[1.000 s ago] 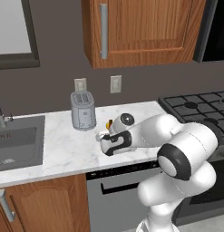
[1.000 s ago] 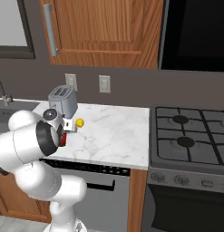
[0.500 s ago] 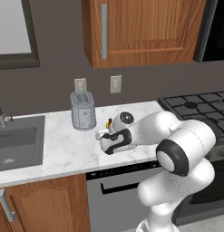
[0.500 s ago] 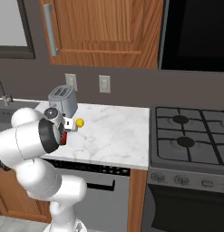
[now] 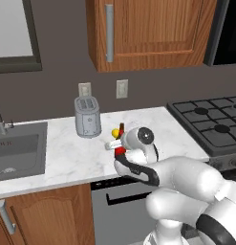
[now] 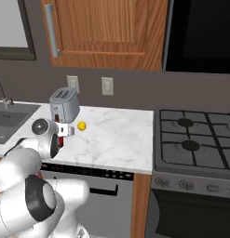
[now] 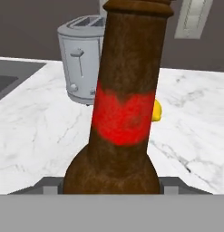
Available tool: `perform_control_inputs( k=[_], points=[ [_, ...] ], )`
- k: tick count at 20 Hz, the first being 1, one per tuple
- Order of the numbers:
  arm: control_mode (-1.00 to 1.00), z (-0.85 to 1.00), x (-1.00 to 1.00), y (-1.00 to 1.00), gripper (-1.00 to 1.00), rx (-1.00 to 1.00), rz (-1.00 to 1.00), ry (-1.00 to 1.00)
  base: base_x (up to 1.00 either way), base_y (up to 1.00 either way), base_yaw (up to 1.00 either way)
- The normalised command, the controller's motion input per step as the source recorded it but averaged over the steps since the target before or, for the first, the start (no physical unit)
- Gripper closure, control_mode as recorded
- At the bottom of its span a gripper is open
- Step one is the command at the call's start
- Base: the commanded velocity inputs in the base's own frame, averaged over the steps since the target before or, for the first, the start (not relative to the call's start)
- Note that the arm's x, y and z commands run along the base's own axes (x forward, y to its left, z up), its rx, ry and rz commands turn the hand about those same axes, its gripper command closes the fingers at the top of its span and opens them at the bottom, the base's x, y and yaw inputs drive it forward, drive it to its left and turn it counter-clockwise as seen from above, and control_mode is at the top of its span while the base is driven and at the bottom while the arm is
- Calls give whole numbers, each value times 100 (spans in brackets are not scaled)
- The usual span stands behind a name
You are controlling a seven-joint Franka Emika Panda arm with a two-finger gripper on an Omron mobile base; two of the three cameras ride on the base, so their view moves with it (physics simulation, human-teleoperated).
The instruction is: Place the beer on the top shelf of the fridge to keep it out of children's reach, and place the broccoli and lemon on lower shelves for easy access.
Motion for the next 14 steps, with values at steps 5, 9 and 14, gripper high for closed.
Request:
perform_control_inputs(
  k=[5,9,14],
  points=[
    [-100,99,-76,-48,100,0,2,-19,0,0,0],
    [-100,100,-57,-65,100,0,0,-14,0,0,0],
    [-100,95,-67,-66,100,-6,0,-2,0,0,0]
  ],
)
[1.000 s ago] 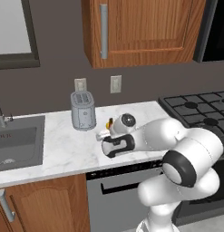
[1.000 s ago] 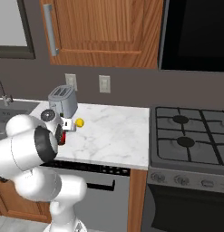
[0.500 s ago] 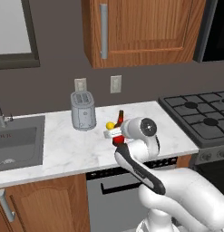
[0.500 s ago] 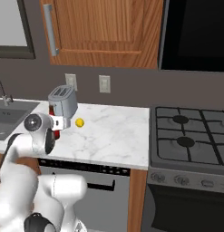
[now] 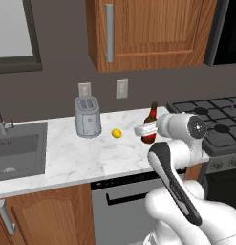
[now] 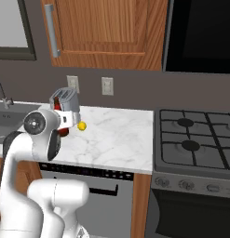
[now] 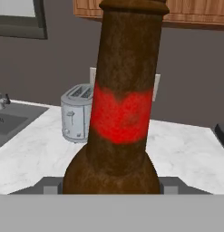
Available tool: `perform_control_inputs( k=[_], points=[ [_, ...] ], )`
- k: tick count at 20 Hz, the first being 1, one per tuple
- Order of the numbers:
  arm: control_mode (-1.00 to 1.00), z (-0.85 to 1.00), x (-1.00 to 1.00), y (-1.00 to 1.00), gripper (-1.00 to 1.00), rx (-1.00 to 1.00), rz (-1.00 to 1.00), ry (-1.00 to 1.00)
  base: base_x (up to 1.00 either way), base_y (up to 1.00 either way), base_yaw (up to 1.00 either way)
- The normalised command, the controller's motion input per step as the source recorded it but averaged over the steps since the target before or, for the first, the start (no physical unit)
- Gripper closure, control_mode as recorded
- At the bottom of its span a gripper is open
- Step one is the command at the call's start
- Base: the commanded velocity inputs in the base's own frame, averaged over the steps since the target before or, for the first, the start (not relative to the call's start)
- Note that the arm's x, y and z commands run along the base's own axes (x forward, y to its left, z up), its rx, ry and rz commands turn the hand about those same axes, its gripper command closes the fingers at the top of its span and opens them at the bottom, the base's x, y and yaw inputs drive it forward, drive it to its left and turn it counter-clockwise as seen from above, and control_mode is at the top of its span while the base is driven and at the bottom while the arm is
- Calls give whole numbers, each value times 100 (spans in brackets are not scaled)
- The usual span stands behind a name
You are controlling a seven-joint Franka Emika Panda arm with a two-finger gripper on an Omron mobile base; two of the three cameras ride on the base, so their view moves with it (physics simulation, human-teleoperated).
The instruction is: Place the beer on the top shelf of the fridge to keep it out of children's reach, and place the broccoli and lemon on lower shelves for easy access.
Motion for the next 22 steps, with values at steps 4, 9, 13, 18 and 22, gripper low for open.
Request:
perform_control_inputs(
  k=[4,9,13,18,22],
  points=[
    [-100,88,-61,-58,100,-13,0,3,0,0,0],
    [-100,90,-59,-47,100,-11,0,8,0,0,0],
    [-100,27,-85,-8,100,-8,0,1,0,0,0],
    [-100,14,-57,10,100,-5,0,-2,0,0,0],
    [-100,14,-50,5,100,-1,0,-5,0,0,0]
  ],
)
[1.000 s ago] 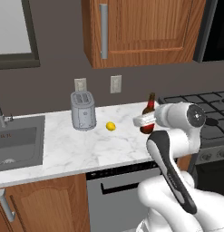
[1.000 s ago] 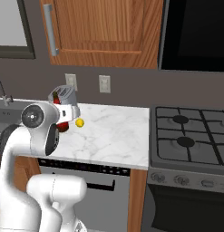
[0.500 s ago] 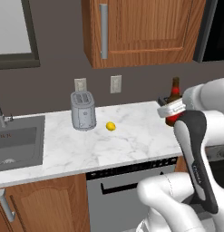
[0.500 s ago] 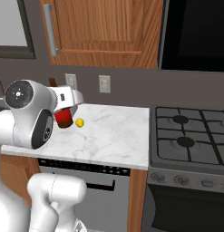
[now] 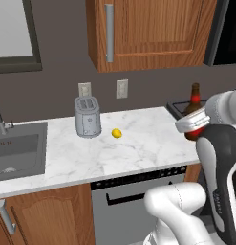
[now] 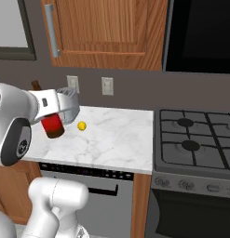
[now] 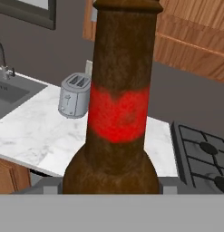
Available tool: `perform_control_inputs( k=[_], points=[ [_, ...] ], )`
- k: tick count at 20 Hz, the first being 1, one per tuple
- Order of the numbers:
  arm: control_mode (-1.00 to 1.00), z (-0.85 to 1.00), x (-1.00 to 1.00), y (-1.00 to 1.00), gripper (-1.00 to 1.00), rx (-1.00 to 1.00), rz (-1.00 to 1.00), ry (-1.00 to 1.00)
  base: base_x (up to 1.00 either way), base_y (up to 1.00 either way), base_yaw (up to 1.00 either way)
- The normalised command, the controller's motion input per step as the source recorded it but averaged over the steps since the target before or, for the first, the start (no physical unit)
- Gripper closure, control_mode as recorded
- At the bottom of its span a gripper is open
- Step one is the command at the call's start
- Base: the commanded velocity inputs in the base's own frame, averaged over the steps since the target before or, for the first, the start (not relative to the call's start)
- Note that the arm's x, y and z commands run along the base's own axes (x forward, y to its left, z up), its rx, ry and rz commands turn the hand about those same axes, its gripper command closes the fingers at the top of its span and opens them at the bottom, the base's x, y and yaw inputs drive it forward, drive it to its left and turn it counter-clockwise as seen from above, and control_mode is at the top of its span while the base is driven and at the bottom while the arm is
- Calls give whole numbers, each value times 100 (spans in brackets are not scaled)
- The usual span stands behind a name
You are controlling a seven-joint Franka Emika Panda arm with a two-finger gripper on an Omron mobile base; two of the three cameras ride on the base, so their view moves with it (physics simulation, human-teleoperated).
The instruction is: Place the beer on the top shelf of the fridge to keep it out of children's reach, and place the broccoli and lemon on lower shelves for easy access.
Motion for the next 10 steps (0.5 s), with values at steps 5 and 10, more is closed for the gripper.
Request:
perform_control_inputs(
  k=[5,10],
  points=[
    [-100,20,-35,0,100,0,0,-2,0,0,0],
    [-100,23,-23,0,100,0,0,0,0,0,0]
  ],
)
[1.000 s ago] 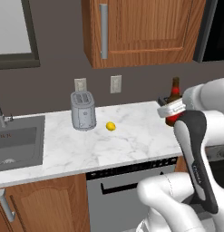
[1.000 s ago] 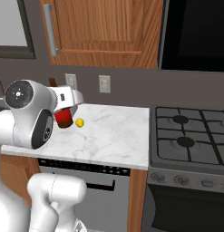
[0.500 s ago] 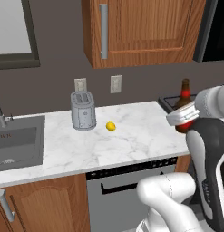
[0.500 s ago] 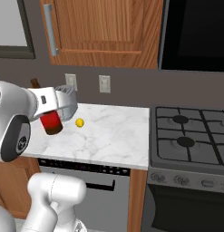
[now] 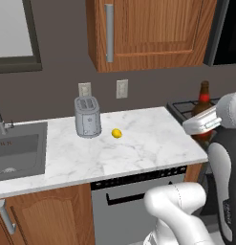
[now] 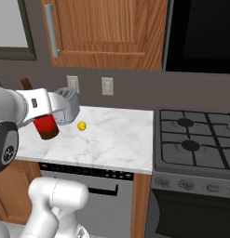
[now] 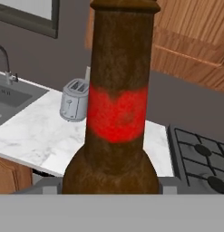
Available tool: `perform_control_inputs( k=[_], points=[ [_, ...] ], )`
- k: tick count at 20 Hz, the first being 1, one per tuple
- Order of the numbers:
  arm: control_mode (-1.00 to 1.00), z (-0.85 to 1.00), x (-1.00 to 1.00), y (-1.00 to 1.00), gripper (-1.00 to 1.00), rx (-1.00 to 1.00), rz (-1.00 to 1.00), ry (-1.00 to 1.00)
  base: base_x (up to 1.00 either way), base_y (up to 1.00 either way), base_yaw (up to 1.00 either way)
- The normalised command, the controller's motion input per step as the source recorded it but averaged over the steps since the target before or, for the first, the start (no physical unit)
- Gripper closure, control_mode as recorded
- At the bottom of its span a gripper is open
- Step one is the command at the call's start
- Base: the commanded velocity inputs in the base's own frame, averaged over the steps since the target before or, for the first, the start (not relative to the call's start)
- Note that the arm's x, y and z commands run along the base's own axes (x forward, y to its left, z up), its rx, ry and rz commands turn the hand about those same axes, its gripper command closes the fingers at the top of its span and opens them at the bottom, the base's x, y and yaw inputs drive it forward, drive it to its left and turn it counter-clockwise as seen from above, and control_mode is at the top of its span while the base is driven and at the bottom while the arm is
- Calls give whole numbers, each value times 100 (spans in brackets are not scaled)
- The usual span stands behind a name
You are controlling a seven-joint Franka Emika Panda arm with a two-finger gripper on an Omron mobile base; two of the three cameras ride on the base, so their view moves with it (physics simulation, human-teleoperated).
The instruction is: Place the beer on the top shelf of the fridge to keep it out of children's reach, and place the broccoli and lemon on lower shelves for easy access.
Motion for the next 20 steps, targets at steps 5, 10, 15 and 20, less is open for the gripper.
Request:
perform_control_inputs(
  k=[5,10,15,20],
  points=[
    [100,5,-6,0,100,0,0,0,-35,-7,-5],
    [100,0,0,0,100,0,0,0,-58,-58,-32],
    [100,0,0,0,100,0,0,0,-59,-85,-50],
    [100,0,0,0,100,0,0,0,-25,-76,-56]
  ],
)
